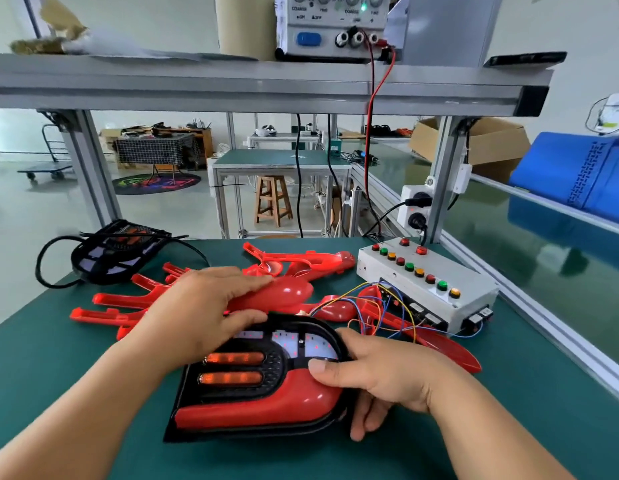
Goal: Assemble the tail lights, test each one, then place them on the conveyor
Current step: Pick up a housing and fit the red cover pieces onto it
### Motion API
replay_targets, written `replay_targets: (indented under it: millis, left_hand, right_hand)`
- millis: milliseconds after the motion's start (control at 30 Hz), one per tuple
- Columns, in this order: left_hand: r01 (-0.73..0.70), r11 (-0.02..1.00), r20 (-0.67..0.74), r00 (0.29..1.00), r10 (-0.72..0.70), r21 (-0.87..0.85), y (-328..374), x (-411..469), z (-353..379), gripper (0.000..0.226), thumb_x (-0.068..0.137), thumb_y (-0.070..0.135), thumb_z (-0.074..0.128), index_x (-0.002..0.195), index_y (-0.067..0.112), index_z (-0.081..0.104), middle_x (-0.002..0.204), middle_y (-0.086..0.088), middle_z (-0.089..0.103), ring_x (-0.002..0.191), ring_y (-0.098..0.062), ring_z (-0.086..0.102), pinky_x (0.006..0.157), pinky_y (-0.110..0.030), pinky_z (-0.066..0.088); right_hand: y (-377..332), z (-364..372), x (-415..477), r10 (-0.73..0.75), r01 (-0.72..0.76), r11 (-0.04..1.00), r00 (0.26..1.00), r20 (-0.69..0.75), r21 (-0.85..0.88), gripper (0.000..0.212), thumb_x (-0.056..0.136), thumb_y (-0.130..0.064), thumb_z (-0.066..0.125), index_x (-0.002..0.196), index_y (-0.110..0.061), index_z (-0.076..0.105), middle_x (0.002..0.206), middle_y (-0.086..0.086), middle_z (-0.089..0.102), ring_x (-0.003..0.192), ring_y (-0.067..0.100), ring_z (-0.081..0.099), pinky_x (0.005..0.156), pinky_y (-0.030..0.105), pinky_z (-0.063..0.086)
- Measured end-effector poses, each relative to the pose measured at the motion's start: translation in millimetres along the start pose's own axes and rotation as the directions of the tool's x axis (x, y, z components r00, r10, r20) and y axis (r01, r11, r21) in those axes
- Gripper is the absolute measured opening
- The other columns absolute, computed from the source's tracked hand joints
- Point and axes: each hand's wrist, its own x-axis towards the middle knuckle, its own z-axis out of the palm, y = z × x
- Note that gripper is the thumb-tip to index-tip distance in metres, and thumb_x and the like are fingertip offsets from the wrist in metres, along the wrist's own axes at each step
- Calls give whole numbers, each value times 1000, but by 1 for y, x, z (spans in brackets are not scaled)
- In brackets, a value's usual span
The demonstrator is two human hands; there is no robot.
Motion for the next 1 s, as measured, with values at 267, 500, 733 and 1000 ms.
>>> replay_targets:
  millis: [267,500,733,1000]
  left_hand:
    - [407,913,-7,914,-406,27,-49,-5,1,48,83,41,70,130,34,60,116,1,67,110,-24,59,95,-39,45]
    - [482,861,22,870,-492,162,-58,-20,12,48,85,44,66,132,42,55,131,8,61,122,-21,55,99,-40,43]
    - [520,846,50,848,-528,121,-63,-28,11,46,86,45,63,131,45,54,126,10,64,118,-21,57,95,-38,44]
    - [558,829,31,828,-560,39,-61,-31,12,47,86,49,62,132,39,56,128,9,63,122,-19,55,99,-41,44]
  right_hand:
    - [-11,-2,-18,-144,-42,881,925,-351,-471,53,76,-72,58,101,-25,61,69,2,69,49,11,66,51,21,46]
    - [12,-74,-70,-149,-140,951,572,-807,-275,25,82,-30,76,65,-15,68,50,-2,62,43,11,52,48,21,39]
    - [36,-74,-60,158,-532,696,769,-620,-482,28,74,-40,81,84,-35,56,101,-9,58,89,9,56,75,23,47]
    - [32,-79,-92,-79,-347,852,655,-752,-392,12,84,-28,71,75,-25,65,65,-2,68,51,9,62,52,23,41]
